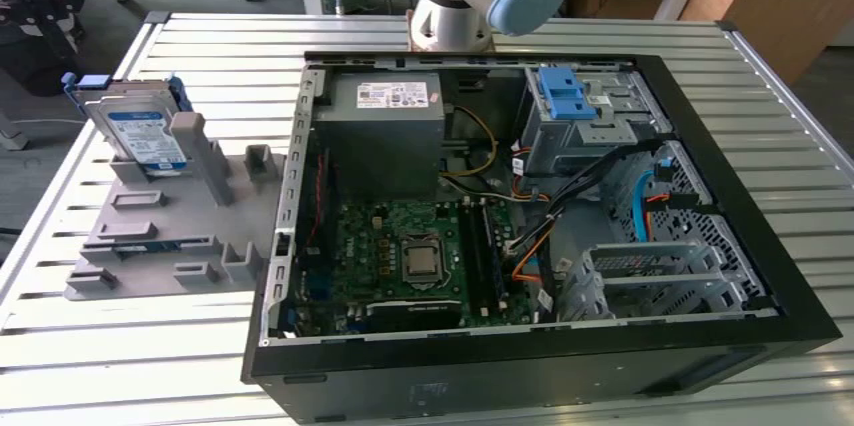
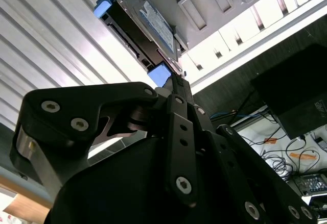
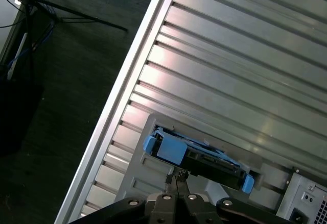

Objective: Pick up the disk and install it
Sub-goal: 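Pick up the disk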

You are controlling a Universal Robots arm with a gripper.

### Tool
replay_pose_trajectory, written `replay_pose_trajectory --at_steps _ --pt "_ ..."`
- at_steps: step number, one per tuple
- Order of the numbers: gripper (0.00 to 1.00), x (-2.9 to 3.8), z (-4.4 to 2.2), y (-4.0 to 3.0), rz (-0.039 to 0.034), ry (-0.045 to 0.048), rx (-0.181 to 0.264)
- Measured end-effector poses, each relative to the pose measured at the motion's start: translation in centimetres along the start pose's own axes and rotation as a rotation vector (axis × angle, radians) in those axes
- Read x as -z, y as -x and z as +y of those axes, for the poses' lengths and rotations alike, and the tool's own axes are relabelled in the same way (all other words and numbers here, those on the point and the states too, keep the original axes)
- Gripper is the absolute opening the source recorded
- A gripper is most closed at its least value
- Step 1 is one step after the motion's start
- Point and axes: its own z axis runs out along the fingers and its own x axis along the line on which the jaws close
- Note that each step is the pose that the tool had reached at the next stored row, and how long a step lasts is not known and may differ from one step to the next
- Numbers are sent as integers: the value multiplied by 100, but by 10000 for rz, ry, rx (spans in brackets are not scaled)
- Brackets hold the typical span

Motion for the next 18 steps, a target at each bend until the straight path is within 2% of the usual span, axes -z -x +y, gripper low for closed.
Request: replay_pose_trajectory --at_steps 8,18 --pt "11 0 0 0 21 -6 509" --pt "11 0 1 -1 34 -10 809"
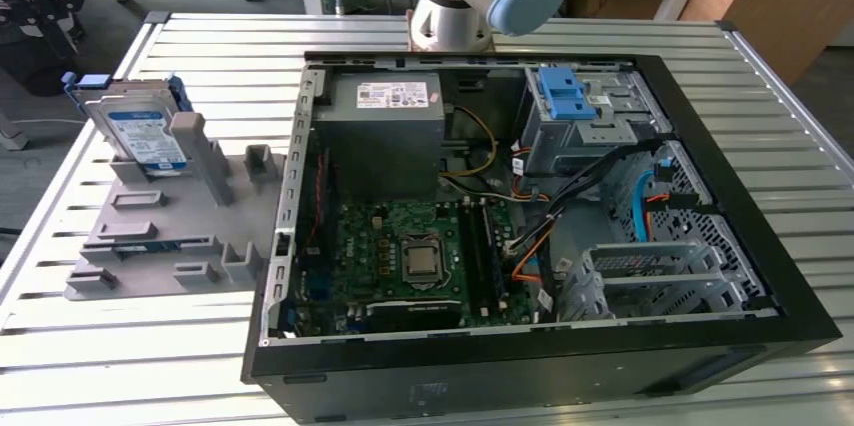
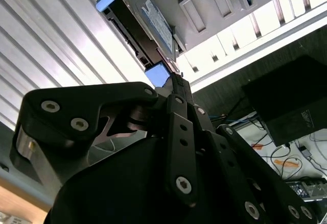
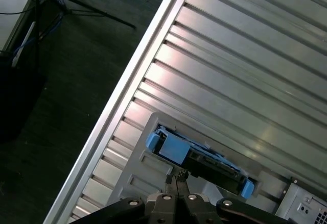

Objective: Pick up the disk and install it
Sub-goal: 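Pick up the disk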

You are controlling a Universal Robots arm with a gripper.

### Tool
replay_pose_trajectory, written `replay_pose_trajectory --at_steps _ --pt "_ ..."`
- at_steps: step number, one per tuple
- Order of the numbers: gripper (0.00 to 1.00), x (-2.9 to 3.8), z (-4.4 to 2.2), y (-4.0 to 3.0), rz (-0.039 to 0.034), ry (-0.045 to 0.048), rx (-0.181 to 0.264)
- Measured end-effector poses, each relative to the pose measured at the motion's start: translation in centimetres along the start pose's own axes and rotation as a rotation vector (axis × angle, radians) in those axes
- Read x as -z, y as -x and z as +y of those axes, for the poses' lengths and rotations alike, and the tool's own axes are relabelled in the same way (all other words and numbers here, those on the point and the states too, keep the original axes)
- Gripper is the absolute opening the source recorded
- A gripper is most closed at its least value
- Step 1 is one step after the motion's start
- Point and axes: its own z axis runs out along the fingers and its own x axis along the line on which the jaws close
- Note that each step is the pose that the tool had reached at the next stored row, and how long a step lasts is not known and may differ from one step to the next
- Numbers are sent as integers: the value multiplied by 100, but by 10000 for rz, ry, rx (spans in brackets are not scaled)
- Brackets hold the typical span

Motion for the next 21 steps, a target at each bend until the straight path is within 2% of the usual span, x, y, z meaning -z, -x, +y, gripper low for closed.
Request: replay_pose_trajectory --at_steps 21 --pt "11 0 0 -1 22 -7 541"
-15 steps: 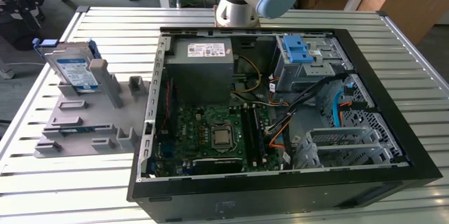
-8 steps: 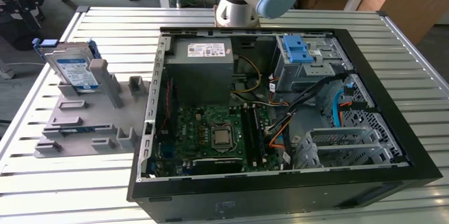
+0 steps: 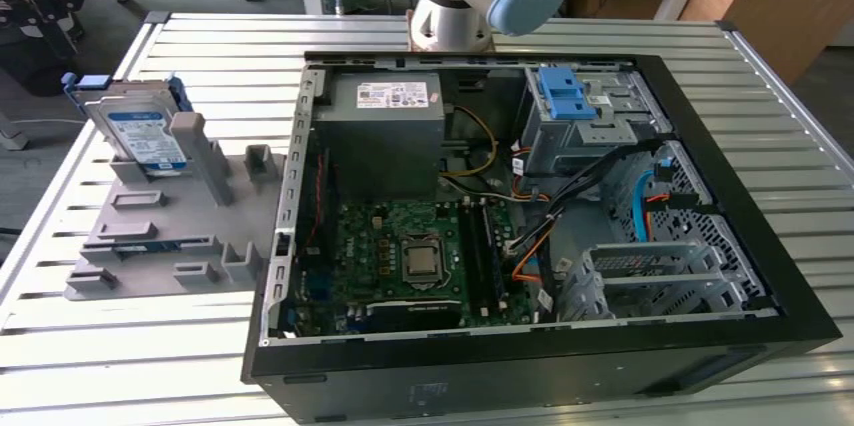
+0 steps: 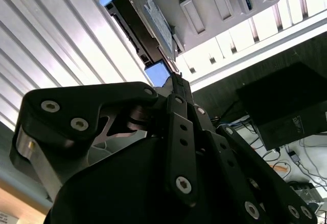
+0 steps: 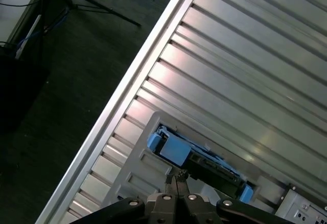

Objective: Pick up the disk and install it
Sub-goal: 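Pick up the disk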

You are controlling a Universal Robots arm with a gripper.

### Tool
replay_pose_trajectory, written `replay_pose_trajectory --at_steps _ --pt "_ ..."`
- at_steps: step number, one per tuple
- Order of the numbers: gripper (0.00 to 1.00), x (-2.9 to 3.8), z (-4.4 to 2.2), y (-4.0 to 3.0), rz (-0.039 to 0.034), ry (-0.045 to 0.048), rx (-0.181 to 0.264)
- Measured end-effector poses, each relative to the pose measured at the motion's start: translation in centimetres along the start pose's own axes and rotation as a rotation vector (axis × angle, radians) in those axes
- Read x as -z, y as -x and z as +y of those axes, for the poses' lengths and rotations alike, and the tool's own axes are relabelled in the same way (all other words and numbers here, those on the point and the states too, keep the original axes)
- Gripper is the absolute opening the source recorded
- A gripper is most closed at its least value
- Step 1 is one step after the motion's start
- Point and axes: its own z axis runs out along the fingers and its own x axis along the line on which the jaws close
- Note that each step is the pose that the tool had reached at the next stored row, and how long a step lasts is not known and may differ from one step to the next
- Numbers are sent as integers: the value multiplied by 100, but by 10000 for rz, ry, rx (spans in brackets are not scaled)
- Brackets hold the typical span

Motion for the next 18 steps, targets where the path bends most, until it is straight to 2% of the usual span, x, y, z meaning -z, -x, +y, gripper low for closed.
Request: replay_pose_trajectory --at_steps 18 --pt "11 0 0 0 20 -6 487"
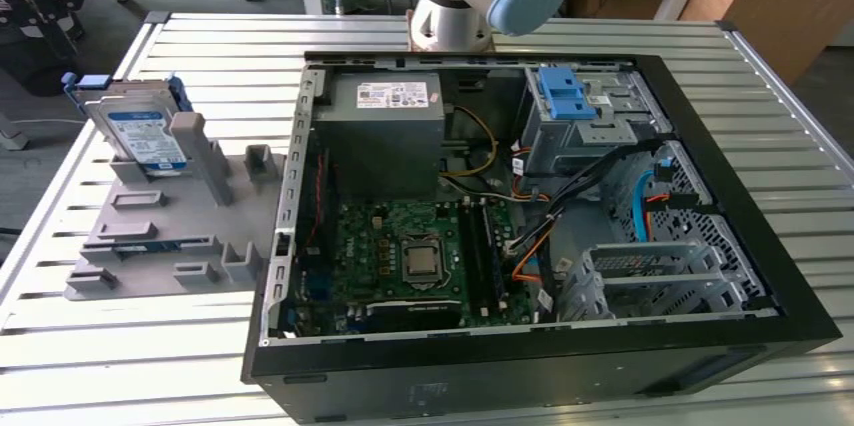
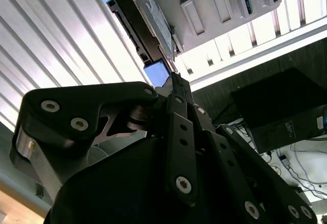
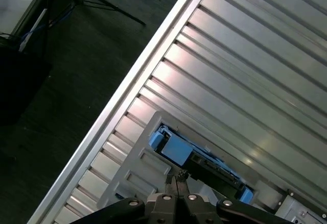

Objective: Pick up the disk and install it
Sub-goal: 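Pick up the disk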

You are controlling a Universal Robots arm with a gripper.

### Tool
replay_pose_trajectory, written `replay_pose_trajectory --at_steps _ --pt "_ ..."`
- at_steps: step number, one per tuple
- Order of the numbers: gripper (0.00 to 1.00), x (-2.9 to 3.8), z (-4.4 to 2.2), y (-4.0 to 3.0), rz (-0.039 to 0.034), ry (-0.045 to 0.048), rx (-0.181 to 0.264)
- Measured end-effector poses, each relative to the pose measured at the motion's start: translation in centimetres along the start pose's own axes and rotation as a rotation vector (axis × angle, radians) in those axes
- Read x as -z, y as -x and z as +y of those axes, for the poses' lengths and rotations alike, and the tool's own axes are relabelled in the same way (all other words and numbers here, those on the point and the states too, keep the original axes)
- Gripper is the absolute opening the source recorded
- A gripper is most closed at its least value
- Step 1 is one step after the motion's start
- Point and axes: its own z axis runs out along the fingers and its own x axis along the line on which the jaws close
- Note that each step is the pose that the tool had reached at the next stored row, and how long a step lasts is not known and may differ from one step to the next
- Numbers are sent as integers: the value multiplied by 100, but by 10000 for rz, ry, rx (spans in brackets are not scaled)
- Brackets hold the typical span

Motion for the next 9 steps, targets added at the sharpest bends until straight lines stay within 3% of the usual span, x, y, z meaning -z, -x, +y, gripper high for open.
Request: replay_pose_trajectory --at_steps 9 --pt "11 0 0 0 10 -3 243"
